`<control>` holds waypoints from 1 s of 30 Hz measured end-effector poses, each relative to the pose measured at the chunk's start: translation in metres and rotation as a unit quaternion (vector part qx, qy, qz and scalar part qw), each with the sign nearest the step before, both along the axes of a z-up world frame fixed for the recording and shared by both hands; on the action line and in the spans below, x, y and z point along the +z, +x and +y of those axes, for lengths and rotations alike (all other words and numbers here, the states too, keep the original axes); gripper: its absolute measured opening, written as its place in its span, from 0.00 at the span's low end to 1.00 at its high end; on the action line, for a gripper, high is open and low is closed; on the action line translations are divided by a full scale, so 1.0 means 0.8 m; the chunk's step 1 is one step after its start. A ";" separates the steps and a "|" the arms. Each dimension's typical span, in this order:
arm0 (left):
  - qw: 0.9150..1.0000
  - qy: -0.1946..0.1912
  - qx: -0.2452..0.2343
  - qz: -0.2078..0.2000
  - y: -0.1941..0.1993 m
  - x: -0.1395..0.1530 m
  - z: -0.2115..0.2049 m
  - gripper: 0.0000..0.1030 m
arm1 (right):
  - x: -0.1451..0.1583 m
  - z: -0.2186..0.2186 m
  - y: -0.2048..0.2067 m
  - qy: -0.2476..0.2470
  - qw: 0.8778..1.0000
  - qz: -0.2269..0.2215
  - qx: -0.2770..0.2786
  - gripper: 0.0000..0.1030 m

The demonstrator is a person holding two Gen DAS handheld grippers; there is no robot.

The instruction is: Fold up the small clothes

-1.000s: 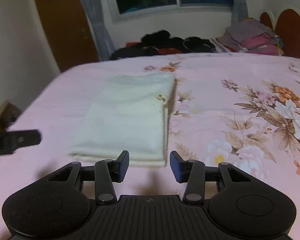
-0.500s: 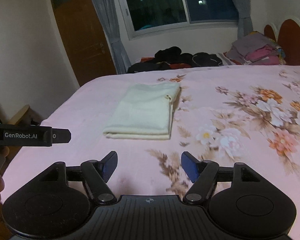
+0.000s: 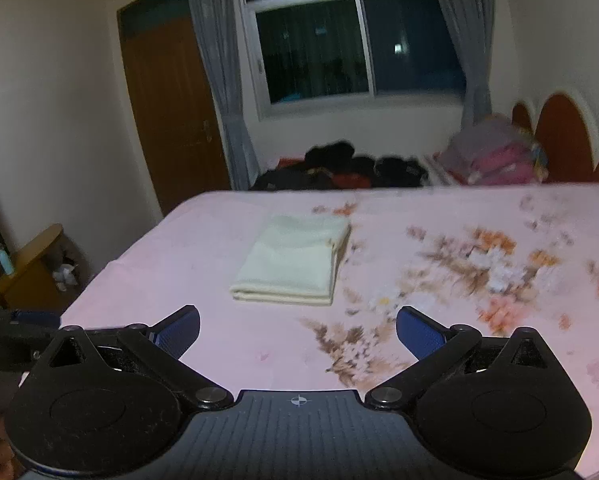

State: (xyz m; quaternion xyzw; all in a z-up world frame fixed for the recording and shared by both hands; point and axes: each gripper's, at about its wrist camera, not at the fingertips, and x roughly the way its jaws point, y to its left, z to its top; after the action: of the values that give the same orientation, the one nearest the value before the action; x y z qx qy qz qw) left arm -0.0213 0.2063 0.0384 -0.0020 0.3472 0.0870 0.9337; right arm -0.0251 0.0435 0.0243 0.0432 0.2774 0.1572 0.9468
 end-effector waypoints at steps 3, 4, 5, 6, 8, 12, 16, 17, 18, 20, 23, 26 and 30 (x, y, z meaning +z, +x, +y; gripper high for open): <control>1.000 0.008 0.005 -0.009 -0.017 0.005 -0.006 1.00 | 0.008 -0.003 -0.021 0.001 1.000 -0.028 -0.012 1.00; 1.000 0.010 0.006 -0.012 -0.021 0.006 -0.007 1.00 | 0.009 -0.004 -0.026 0.003 0.999 -0.033 -0.011 1.00; 1.000 0.013 0.007 -0.014 -0.025 0.008 -0.009 1.00 | 0.010 -0.005 -0.031 0.007 0.999 -0.035 -0.013 1.00; 1.000 0.014 0.007 -0.014 -0.028 0.008 -0.010 1.00 | 0.010 -0.006 -0.035 0.009 0.999 -0.035 -0.013 1.00; 1.000 0.014 0.007 -0.015 -0.033 0.010 -0.012 1.00 | 0.011 -0.008 -0.039 0.012 0.999 -0.033 -0.014 1.00; 1.000 0.015 0.007 -0.021 -0.039 0.013 -0.017 1.00 | 0.012 -0.008 -0.047 0.012 0.999 -0.035 -0.012 1.00; 0.999 0.019 0.008 -0.028 -0.044 0.016 -0.021 1.00 | 0.013 -0.008 -0.053 0.010 0.999 -0.041 -0.013 1.00; 0.999 0.019 0.008 -0.028 -0.044 0.016 -0.021 1.00 | 0.013 -0.009 -0.053 0.011 0.999 -0.041 -0.013 1.00; 0.999 0.018 0.007 -0.027 -0.044 0.015 -0.022 1.00 | 0.013 -0.009 -0.053 0.012 0.999 -0.040 -0.015 1.00; 1.000 0.016 0.008 -0.024 -0.044 0.014 -0.022 1.00 | 0.013 -0.011 -0.054 0.014 0.999 -0.039 -0.016 1.00; 1.000 0.012 0.009 -0.021 -0.044 0.013 -0.022 1.00 | 0.012 -0.013 -0.052 0.016 0.999 -0.036 -0.019 1.00; 1.000 0.008 0.011 -0.020 -0.044 0.012 -0.021 1.00 | 0.012 -0.014 -0.054 0.017 0.999 -0.033 -0.017 1.00; 1.000 0.007 0.011 -0.017 -0.044 0.011 -0.020 1.00 | 0.011 -0.014 -0.053 0.017 0.999 -0.030 -0.018 1.00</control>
State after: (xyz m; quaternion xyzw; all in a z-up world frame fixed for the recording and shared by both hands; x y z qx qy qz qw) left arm -0.0563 0.1902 0.0474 -0.0008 0.3303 0.0997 0.9386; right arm -0.0671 0.0321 0.0332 0.0594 0.2458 0.1458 0.9564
